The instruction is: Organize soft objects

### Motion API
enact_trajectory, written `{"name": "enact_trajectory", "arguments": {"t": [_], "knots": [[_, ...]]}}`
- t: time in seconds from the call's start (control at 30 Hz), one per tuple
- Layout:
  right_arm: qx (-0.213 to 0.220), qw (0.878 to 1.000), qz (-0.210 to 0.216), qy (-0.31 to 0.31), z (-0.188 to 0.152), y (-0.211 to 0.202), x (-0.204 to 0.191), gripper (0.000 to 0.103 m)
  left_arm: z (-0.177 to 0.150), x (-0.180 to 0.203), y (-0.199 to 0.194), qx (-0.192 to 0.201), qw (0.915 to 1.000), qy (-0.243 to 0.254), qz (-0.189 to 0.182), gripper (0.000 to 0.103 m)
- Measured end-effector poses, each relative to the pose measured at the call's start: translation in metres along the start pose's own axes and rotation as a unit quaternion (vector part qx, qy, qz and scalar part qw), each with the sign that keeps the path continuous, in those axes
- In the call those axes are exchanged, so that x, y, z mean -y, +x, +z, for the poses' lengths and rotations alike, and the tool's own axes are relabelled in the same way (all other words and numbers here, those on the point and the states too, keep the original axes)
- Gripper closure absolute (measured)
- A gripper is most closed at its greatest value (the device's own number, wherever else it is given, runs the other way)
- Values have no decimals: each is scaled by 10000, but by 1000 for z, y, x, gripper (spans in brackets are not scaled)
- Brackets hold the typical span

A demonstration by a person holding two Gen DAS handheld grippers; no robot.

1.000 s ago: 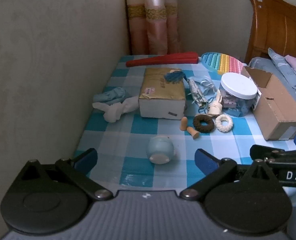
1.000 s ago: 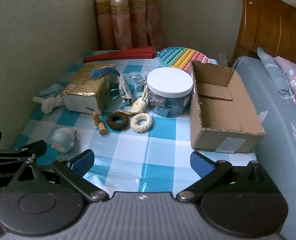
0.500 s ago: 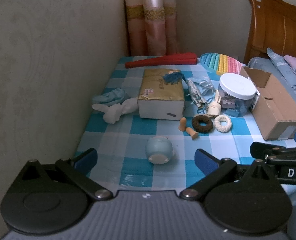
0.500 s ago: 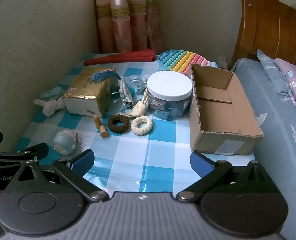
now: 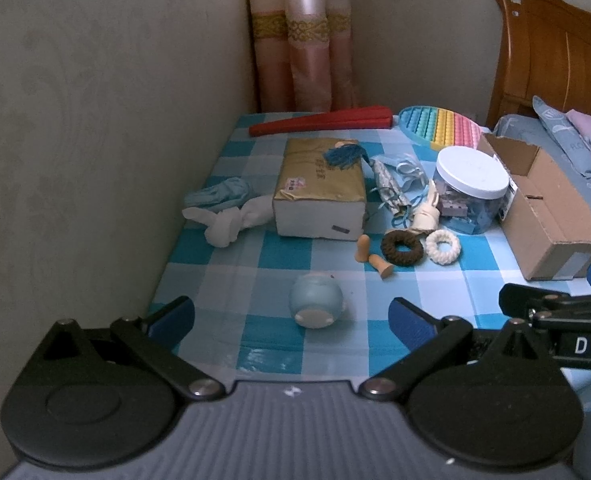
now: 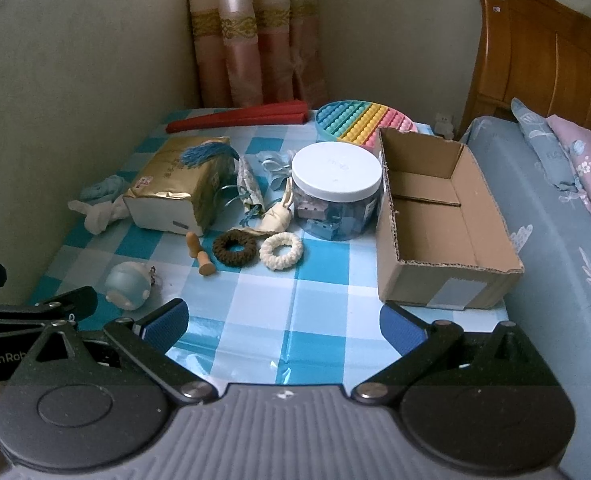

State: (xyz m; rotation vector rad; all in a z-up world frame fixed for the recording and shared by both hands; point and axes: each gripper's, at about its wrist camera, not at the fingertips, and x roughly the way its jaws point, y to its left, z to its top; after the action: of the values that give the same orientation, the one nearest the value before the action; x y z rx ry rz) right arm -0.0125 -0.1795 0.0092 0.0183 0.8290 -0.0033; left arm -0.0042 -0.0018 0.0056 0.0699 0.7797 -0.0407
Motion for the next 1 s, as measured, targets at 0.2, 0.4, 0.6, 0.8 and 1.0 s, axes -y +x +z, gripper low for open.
{"name": "enact_trajectory", "arguments": {"t": [0.2, 0.4, 0.6, 0.8, 1.0], "knots": [[12, 10000, 7, 1, 0, 0, 1, 0, 1, 0, 0, -1, 10000, 5, 2, 1], [18, 10000, 8, 3, 0, 0, 1, 0, 1, 1, 0, -1, 10000, 10, 1, 1], [29, 10000, 13, 12, 0, -1, 1, 0, 1, 1, 1, -4, 10000, 7, 5, 1], [43, 10000, 10, 5, 0, -1, 1, 0, 1, 0, 0, 9, 10000, 2, -3, 1], [47, 10000, 11, 0, 1, -2, 1, 0, 3, 0, 0, 22, 10000, 3, -19, 1]]}}
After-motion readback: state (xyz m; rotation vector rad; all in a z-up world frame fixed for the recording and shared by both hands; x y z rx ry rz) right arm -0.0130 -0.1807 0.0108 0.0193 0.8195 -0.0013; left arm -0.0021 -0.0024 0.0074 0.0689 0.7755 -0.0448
